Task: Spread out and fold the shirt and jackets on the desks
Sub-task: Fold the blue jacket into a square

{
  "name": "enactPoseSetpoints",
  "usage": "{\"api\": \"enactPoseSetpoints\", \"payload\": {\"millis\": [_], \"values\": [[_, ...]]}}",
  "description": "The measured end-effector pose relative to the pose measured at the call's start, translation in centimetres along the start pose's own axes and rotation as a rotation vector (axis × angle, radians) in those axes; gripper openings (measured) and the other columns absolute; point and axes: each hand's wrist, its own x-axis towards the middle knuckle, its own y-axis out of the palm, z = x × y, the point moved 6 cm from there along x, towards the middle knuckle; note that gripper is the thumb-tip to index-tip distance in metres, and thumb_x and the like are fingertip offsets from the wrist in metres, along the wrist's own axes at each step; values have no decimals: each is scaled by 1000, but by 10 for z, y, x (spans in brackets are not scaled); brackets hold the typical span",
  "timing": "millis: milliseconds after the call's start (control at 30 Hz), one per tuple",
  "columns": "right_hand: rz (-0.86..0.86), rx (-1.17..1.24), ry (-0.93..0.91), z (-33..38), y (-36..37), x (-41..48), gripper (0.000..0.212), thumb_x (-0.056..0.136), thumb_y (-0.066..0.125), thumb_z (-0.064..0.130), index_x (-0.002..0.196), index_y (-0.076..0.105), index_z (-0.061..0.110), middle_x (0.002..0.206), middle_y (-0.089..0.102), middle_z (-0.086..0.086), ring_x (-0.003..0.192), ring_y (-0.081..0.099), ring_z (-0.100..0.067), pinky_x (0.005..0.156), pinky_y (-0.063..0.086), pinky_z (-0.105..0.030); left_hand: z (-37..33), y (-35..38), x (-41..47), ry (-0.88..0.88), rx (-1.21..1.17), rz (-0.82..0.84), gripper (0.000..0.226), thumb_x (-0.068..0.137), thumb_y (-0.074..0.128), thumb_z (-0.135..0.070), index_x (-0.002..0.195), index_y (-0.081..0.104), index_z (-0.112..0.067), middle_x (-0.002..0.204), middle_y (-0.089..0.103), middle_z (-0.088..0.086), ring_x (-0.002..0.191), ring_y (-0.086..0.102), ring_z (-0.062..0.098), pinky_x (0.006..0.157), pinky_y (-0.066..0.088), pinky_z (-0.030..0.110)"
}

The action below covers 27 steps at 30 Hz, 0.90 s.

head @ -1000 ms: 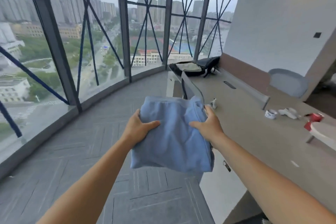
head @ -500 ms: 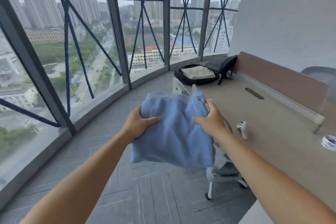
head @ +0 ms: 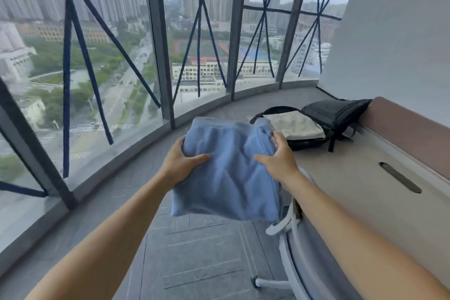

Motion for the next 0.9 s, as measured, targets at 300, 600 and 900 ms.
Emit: {"api": "enactPoseSetpoints", "payload": {"millis": [300,600,900], "values": [[-191,-66,110,-44,-20,205,61,79,72,4,132,45,16,108,51,15,100,55,-15,66,38,-13,-10,92,257,64,129,222,91,70,86,-42,145,37,-31,130,57,-10,111,58,14,97,48,36],[-338,73,246,-154,-77,414,53,78,66,6,123,44,25,110,48,12,98,53,-12,65,40,-15,-12,249,507,80,203,418,99,68,86,-47,148,30,-32,133,54,-7,116,55,18,102,47,42],[-601,142,481,-251,-138,529,70,83,65,3,139,36,35,125,47,16,111,54,-12,95,49,-36,-18,427,692,145,174,753,115,72,89,-21,157,11,-28,135,38,-8,122,43,13,98,40,31]]}}
